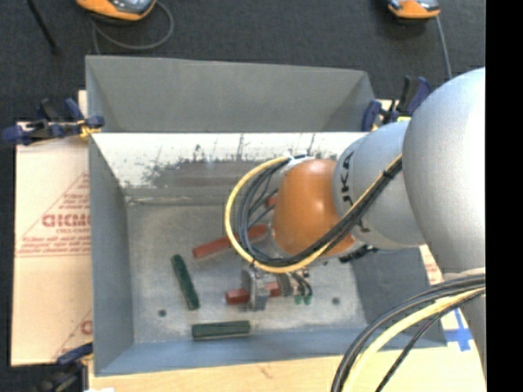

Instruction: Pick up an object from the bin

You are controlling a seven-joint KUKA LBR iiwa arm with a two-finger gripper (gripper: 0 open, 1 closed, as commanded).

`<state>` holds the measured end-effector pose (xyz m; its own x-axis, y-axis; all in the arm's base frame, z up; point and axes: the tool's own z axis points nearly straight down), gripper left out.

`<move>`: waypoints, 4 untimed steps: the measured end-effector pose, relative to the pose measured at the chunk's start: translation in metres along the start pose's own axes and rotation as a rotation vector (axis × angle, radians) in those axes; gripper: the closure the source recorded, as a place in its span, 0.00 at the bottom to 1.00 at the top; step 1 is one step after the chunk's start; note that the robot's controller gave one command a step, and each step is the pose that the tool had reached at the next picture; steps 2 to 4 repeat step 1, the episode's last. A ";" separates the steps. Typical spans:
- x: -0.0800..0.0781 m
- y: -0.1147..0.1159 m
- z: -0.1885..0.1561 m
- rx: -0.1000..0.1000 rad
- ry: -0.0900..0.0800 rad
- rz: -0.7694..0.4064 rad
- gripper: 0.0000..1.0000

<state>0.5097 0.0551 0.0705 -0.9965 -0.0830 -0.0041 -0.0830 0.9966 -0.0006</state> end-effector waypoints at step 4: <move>-0.042 -0.023 -0.157 0.000 -0.009 0.033 1.00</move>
Offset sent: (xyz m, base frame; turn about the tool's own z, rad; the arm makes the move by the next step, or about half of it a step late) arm 0.0398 -0.0187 0.1518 0.0433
